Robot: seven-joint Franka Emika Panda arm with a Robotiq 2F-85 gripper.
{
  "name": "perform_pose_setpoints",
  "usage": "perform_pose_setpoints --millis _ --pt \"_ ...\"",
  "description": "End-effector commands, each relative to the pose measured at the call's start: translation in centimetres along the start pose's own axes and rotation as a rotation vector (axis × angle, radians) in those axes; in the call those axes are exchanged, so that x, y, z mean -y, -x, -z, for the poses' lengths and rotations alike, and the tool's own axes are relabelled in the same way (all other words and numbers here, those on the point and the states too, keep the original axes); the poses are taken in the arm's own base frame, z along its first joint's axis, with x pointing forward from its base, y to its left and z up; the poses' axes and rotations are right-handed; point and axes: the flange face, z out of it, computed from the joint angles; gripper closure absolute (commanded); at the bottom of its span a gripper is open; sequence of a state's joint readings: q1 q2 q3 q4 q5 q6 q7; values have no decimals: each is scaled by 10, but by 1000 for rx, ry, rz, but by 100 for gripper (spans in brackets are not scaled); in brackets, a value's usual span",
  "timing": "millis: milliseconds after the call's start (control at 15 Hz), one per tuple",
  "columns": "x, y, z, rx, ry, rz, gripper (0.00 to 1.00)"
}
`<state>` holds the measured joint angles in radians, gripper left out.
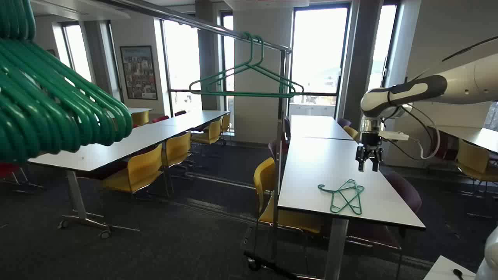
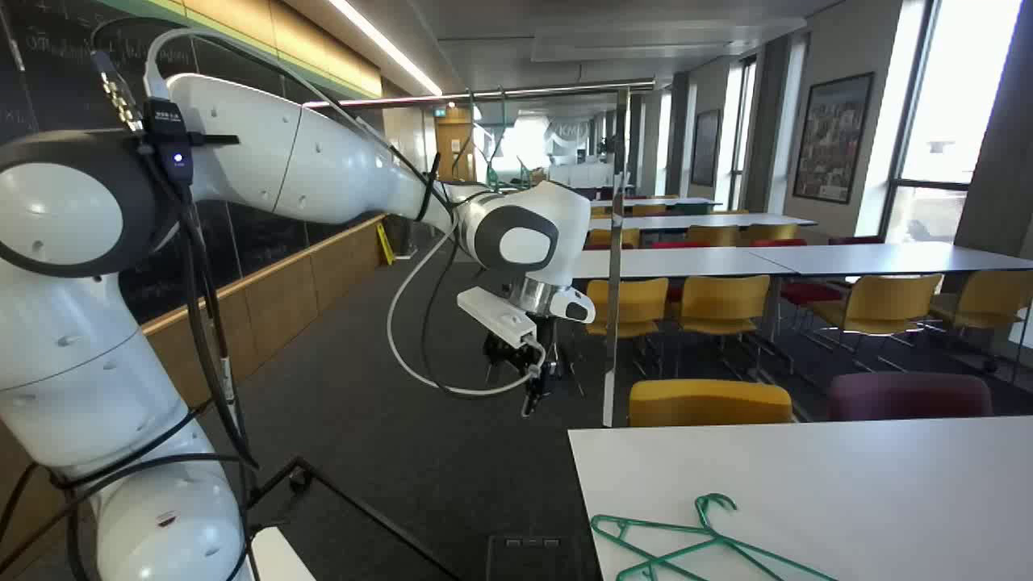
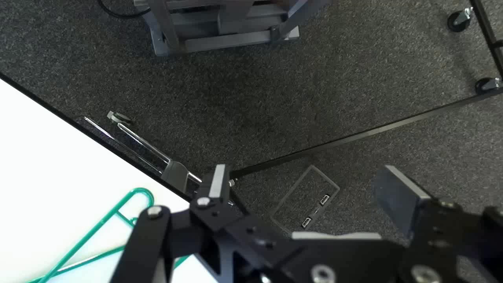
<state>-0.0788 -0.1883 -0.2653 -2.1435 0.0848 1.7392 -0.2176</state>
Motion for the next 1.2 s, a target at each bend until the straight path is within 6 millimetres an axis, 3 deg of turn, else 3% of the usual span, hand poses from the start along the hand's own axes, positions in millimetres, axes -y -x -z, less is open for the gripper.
perform_pose_setpoints --millis 0,600,800,1133 --pt "0 0 0 2 0 0 0" --pt "74 3 36 -297 -86 232 0" --pt "86 5 55 -443 -82 258 0" --pt "90 8 75 -698 -89 252 0"
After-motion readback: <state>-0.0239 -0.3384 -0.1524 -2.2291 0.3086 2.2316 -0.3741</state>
